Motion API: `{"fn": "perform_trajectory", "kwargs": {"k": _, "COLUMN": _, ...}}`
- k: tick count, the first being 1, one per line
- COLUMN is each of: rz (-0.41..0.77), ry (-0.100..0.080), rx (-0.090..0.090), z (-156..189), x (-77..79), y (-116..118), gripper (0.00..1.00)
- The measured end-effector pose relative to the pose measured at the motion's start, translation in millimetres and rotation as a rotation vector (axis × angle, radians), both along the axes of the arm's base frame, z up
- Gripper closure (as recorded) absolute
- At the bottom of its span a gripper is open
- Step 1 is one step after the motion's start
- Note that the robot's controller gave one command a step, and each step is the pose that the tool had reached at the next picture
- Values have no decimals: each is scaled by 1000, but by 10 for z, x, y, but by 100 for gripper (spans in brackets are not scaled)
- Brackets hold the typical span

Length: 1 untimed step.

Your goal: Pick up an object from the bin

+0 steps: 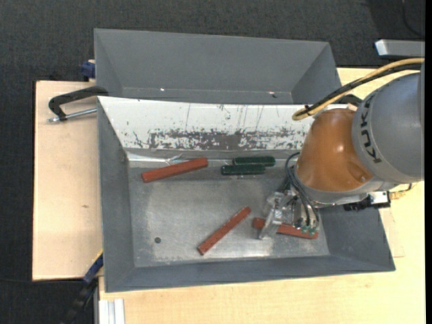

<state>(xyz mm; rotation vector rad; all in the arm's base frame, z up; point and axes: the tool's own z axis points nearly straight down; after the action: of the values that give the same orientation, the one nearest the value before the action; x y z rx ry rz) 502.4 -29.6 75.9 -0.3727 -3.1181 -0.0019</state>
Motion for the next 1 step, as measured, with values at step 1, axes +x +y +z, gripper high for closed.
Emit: {"fn": "perform_trajectory", "kwargs": {"k": 1, "rz": 0, "ry": 0, "rx": 0, "z": 223, "x": -1, "y": -1, "gripper": 100}}
